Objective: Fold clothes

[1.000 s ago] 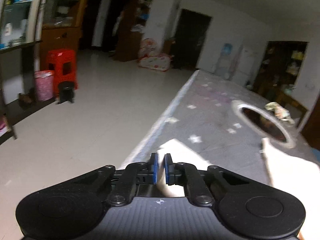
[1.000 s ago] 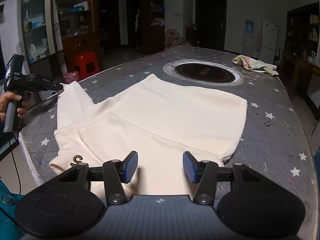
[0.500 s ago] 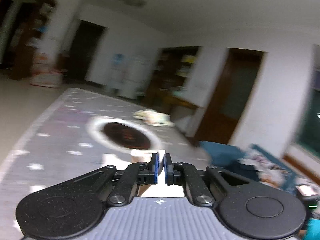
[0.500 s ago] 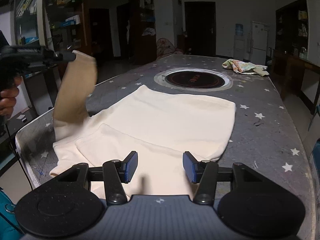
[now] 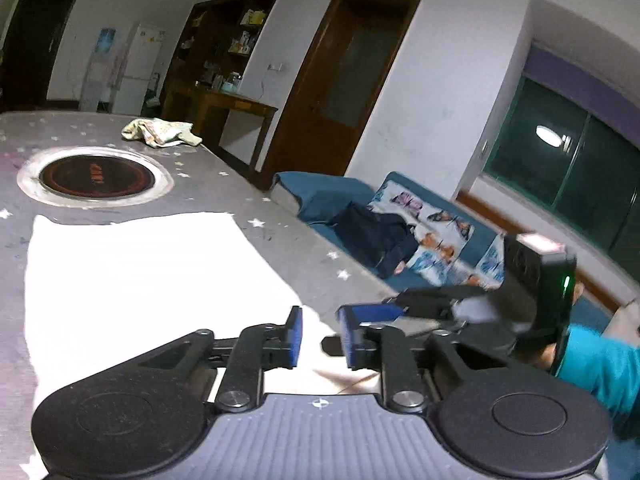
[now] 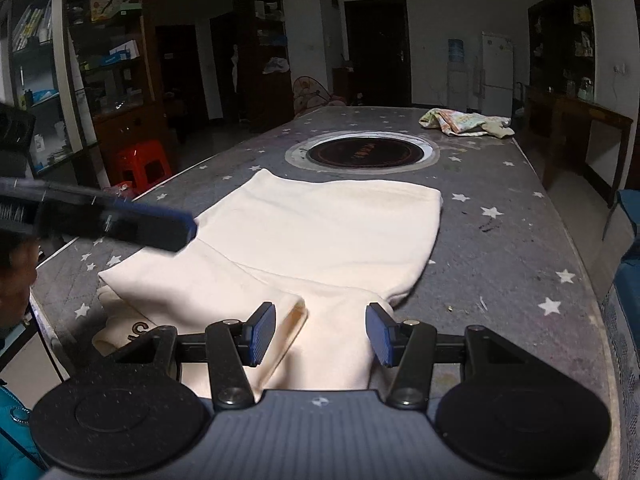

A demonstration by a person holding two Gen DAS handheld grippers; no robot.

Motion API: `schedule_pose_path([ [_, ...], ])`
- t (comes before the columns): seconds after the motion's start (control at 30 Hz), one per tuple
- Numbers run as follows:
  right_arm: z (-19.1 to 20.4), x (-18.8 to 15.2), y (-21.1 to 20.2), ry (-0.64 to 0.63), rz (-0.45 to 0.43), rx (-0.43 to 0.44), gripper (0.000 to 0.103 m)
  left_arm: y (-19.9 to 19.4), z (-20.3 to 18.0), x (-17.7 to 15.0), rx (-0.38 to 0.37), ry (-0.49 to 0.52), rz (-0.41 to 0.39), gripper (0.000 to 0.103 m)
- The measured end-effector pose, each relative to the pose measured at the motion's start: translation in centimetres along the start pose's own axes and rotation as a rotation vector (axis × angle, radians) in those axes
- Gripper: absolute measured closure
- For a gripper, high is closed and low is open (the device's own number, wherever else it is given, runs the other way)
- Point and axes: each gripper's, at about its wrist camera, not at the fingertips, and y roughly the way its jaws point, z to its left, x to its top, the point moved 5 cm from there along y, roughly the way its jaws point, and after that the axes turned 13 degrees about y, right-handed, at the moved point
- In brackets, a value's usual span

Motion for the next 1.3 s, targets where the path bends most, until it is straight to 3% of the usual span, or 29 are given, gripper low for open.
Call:
schedule_pose_path([
  [0.2, 0.5, 0.2, 0.3, 0.009, 0.017, 0.037, 0.055, -3.5, 3.7, -2.3, 0.134, -0.058, 0.025, 0.072],
  [0.3, 1.2, 0.2, 1.4, 0.002, 0.042, 0.058, 0.063, -4.9, 5.7, -4.0, 0.213, -0.108, 0.065, 0.072],
  [0.53, 2.1, -0.4, 3.8, -0.015, 0.09, 0.061, 0.075, -6.9, 8.0, -7.7, 0.283, -0.172, 0.166, 0.073],
  [0.7, 2.2, -0.9, 4.6, -0.04, 0.111, 0.033, 0.084, -7.0, 7.9, -6.5, 0.289, -0.144, 0.133, 0.072],
  [0.9, 2.3, -0.6, 4.6, -0.056, 0.107, 0.02, 0.09, -4.0, 7.6, -3.7, 0.223, -0.102, 0.072, 0.056],
  [1.17, 1.9, -0.7, 4.8, -0.048, 0.095, 0.012, 0.088, -0.8, 8.2, -4.5, 0.208, -0.094, 0.141, 0.046],
  [1.3, 2.5, 0.0, 4.1, -0.085, 0.062, -0.008, 0.099, -1.3, 8.9, -4.9, 0.225, -0.119, 0.132, 0.045],
])
